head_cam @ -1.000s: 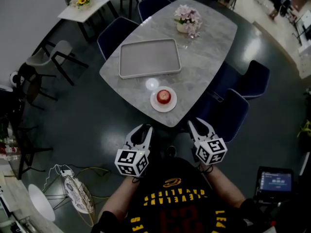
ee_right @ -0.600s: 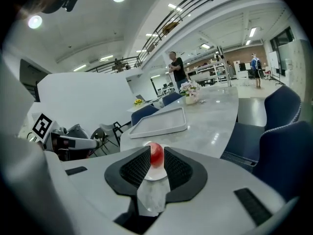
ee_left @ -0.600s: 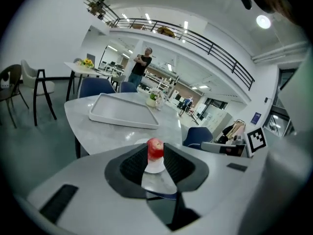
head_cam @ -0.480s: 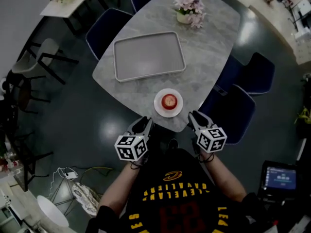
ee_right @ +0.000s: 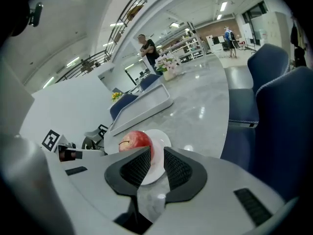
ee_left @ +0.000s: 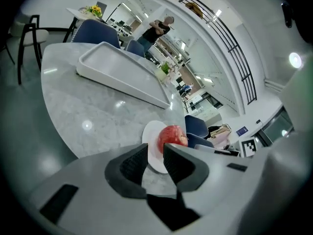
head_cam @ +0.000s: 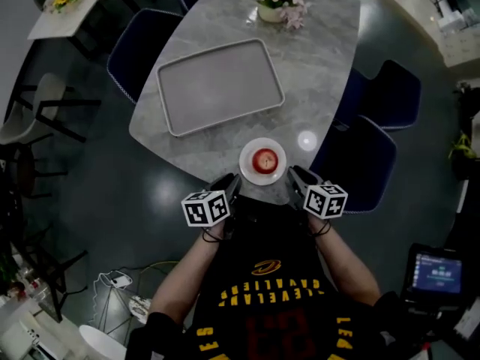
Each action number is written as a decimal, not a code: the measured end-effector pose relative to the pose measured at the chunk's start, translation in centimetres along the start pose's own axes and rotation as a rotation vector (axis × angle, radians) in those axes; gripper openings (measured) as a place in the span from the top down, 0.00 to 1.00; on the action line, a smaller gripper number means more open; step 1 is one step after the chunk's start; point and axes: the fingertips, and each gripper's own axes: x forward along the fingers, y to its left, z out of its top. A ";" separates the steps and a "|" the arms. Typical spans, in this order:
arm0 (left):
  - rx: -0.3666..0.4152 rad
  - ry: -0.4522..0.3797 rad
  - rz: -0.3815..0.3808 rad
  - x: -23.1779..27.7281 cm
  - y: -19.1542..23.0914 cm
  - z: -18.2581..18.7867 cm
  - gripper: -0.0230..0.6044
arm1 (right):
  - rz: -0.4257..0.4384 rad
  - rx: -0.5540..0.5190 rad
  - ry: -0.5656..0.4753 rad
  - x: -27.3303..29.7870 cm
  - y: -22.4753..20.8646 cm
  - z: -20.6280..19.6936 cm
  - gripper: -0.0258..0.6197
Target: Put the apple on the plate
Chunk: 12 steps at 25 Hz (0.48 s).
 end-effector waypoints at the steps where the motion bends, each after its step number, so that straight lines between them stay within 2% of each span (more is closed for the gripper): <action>1: -0.005 0.016 -0.001 0.4 0.2 -0.1 0.82 | -0.008 0.019 0.010 0.3 -0.3 -0.3 0.83; 7: -0.067 0.086 -0.007 3.1 1.2 -0.7 0.82 | -0.035 0.097 0.058 2.1 -2.4 -1.5 0.83; 12: -0.172 0.076 -0.005 4.3 1.8 -0.4 0.82 | 0.011 0.191 0.097 3.2 -3.0 -1.8 0.83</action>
